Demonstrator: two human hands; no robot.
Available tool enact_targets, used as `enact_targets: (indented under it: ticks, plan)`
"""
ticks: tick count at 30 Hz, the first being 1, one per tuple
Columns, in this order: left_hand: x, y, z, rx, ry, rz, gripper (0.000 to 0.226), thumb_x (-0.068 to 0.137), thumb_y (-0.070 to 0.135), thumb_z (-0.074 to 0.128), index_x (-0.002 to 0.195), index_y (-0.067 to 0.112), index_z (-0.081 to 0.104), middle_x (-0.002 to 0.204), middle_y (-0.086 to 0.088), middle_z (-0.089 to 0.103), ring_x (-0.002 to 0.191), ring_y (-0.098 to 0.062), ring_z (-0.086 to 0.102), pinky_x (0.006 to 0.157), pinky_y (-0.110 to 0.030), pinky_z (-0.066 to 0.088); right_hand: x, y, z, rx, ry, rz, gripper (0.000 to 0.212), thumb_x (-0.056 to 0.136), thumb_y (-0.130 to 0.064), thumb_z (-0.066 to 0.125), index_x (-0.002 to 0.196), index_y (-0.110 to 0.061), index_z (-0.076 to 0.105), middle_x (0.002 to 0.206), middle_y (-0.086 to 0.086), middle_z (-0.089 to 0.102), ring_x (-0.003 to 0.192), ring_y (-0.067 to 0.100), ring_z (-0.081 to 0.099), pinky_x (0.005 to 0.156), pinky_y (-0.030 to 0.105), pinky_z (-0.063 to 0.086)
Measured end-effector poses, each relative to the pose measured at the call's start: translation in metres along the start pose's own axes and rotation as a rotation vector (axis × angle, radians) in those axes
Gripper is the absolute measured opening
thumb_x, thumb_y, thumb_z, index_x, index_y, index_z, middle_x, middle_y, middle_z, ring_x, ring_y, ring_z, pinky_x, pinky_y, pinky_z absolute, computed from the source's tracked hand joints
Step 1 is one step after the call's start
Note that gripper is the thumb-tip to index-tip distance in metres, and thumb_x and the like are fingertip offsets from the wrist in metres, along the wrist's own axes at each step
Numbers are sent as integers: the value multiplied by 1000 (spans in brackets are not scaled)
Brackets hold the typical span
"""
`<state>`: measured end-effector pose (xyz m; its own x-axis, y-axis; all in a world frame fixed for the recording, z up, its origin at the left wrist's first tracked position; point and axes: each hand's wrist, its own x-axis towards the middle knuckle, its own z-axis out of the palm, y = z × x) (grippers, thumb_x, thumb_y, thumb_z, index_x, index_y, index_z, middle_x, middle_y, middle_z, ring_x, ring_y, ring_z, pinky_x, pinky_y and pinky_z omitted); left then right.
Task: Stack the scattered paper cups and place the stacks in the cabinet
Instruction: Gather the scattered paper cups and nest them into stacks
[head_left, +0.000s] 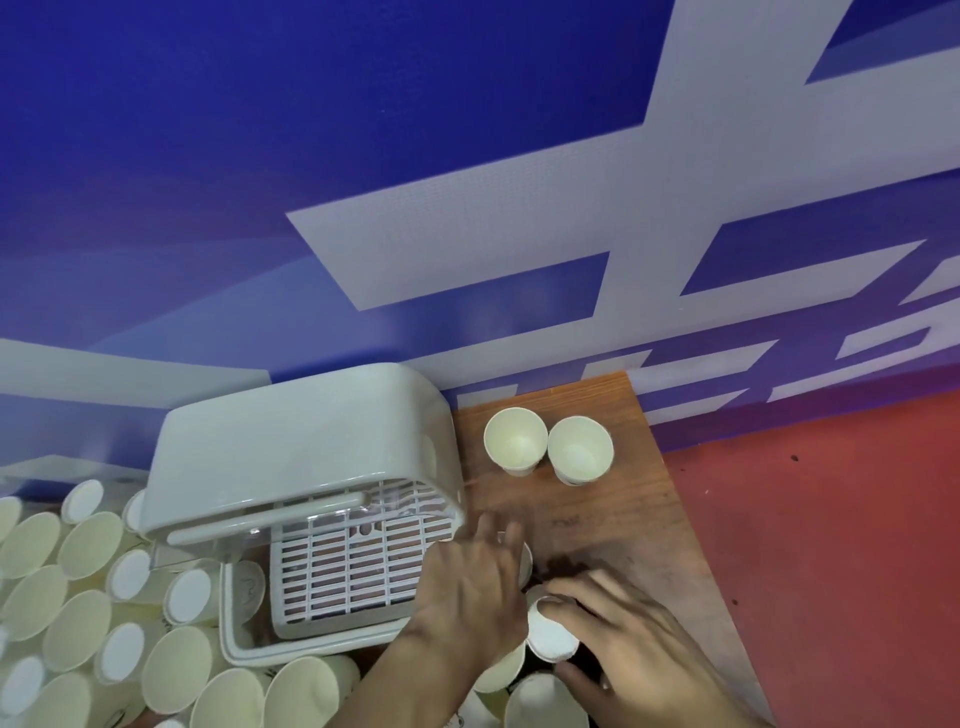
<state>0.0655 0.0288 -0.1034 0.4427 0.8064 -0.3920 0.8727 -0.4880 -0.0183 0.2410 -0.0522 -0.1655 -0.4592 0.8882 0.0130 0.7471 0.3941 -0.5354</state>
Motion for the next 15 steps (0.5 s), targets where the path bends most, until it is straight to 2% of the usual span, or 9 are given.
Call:
enact_targets:
  ticks: [3,5,9,12,15]
  plan:
    - [2,-2,5,-7,-35,-21,39,94,41,45,127,19,40,132,-4,48,114,-26,52,74,-35,40,3,-1,3,4,0,50,42,73,-51,69,113,-39,62,123,-27,55,110,1,54,81,16,51]
    - [5,-3,8,25,-28,-21,38,95,43,42,126,20,40,129,-5,50,114,-27,52,77,-35,43,6,-1,1,8,5,88,41,73,-53,68,111,-40,61,122,-28,55,107,0,55,76,16,52]
    - [11,0,8,8,-27,-27,40,96,43,42,127,19,41,125,-5,52,114,-26,52,82,-36,46,8,-1,-4,-13,34,147,41,75,-52,64,114,-39,58,115,-26,58,103,4,61,75,23,56]
    - [15,3,11,-86,70,-69,38,89,43,52,117,19,43,114,-2,55,103,-22,56,74,-36,49,5,4,-15,-17,47,231,41,80,-52,62,118,-39,56,108,-22,61,102,6,61,77,25,53]
    - [20,7,17,-161,131,-79,47,70,44,69,105,20,50,95,1,60,81,-17,61,55,-31,50,-1,15,-27,-83,133,322,42,77,-44,69,116,-31,60,102,-17,60,96,8,60,74,14,38]
